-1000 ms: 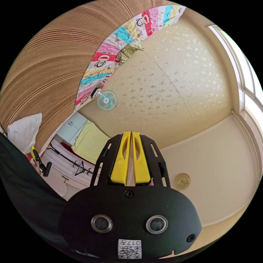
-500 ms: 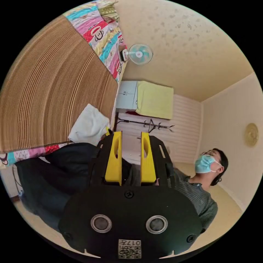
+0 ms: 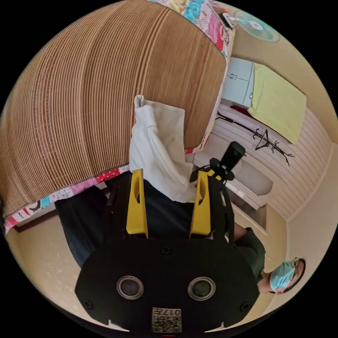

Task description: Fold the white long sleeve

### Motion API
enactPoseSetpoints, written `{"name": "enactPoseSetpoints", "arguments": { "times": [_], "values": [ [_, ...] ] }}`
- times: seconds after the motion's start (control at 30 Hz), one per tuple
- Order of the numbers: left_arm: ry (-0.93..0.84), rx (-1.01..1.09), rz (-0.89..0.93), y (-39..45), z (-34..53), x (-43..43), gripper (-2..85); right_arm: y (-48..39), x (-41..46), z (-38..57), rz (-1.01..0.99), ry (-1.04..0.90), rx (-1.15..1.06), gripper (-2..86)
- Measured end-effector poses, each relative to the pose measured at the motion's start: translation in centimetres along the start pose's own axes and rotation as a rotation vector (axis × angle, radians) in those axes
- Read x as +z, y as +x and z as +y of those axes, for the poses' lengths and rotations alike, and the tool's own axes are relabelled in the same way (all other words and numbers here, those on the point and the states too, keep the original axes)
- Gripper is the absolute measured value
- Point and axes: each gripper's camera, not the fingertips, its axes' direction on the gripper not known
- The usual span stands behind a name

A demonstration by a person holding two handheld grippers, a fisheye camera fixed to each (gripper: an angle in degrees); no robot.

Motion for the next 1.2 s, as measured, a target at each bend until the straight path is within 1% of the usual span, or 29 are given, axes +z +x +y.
{"name": "enactPoseSetpoints", "arguments": {
  "times": [0.03,0.07,0.1,0.13,0.17,0.2,0.23,0.27,0.3,0.33,0.37,0.4,0.47,0.5,0.53,0.57,0.6,0.67,0.73,0.77,0.83,0.93,1.03,1.1,1.2],
  "values": [
    [-0.042,-0.060,0.016,-2.7,-0.8,0.5,19.1,0.6,1.1,-0.1,-0.003,-0.007,-0.006,3.0],
    [-0.080,-0.103,0.118,-5.2,-1.2,1.1,16.4,0.8,1.7,-0.1,-0.002,-0.014,-0.010,3.0],
    [-0.080,-0.103,0.208,-6.3,-1.2,1.3,14.2,1.2,2.8,-0.1,0.008,-0.032,-0.021,2.9],
    [-0.045,-0.089,0.397,-8.0,-0.9,1.6,11.2,1.3,3.9,-0.2,0.020,-0.053,-0.045,2.9],
    [-0.018,-0.056,0.513,-9.3,-0.5,1.7,9.6,1.2,4.3,-0.3,0.022,-0.056,-0.063,2.9],
    [-0.007,-0.022,0.546,-9.7,-0.3,1.7,8.7,0.9,4.7,-0.3,0.024,-0.041,-0.095,2.8],
    [0.021,0.078,0.596,-9.8,0.0,1.1,6.7,0.5,4.9,-0.5,-0.004,-0.011,-0.124,2.8],
    [0.048,0.205,0.665,-9.3,0.4,0.1,6.4,0.3,5.0,-0.7,-0.027,0.005,-0.140,2.8],
    [0.059,0.274,0.701,-8.9,0.7,-0.5,6.3,-0.4,5.3,-1.1,-0.080,0.032,-0.182,2.7],
    [0.079,0.424,0.765,-7.8,1.3,-2.0,6.4,-1.6,5.6,-1.6,-0.135,0.060,-0.241,2.7],
    [0.076,0.577,0.825,-6.3,2.2,-3.7,6.8,-2.3,5.8,-1.8,-0.162,0.075,-0.275,2.6],
    [0.058,0.664,0.853,-5.4,2.8,-4.6,7.1,-3.9,6.4,-2.3,-0.214,0.103,-0.351,2.5],
    [-0.030,1.010,0.950,-1.4,6.4,-8.4,7.7,-6.9,7.8,-2.6,-0.314,0.121,-0.484,2.4],
    [-0.029,1.100,0.975,-0.7,7.7,-9.6,7.5,-9.0,9.1,-2.6,-0.374,0.117,-0.578,2.3],
    [-0.004,1.278,1.033,0.5,10.4,-12.2,7.0,-11.1,10.6,-2.3,-0.406,0.115,-0.664,2.1],
    [0.027,1.460,1.104,1.1,13.4,-14.8,6.4,-12.1,11.4,-2.2,-0.412,0.114,-0.701,2.0],
    [0.042,1.547,1.134,1.3,14.9,-16.0,6.0,-13.7,12.9,-1.9,-0.418,0.096,-0.769,1.8],
    [0.116,1.882,1.168,1.0,21.5,-20.4,5.0,-15.4,15.0,-1.5,-0.385,0.040,-0.858,1.5],
    [0.207,2.043,1.166,-0.1,25.9,-22.6,4.7,-16.4,17.0,-0.9,-0.255,-0.019,-0.943,1.2],
    [0.259,2.123,1.172,-1.0,28.4,-23.7,4.6,-16.3,17.4,-0.6,-0.200,-0.016,-0.949,1.2],
    [0.294,2.212,1.181,-2.2,31.4,-24.7,4.3,-15.3,18.3,0.4,0.048,0.056,-0.937,1.4],
    [0.312,2.323,1.206,-3.9,35.0,-25.4,4.1,-13.4,18.5,1.1,0.221,0.134,-0.896,3.3],
    [0.320,2.366,1.237,-5.0,37.1,-25.4,4.1,-11.2,17.9,0.9,0.246,0.216,-0.818,7.5],
    [0.296,2.378,1.263,-5.3,37.8,-25.0,4.1,-9.9,17.7,0.4,0.251,0.228,-0.769,10.1],
    [0.318,2.309,1.309,-5.7,37.7,-24.1,4.2,-7.6,17.4,0.0,0.316,0.301,-0.677,13.2]
  ]
}}
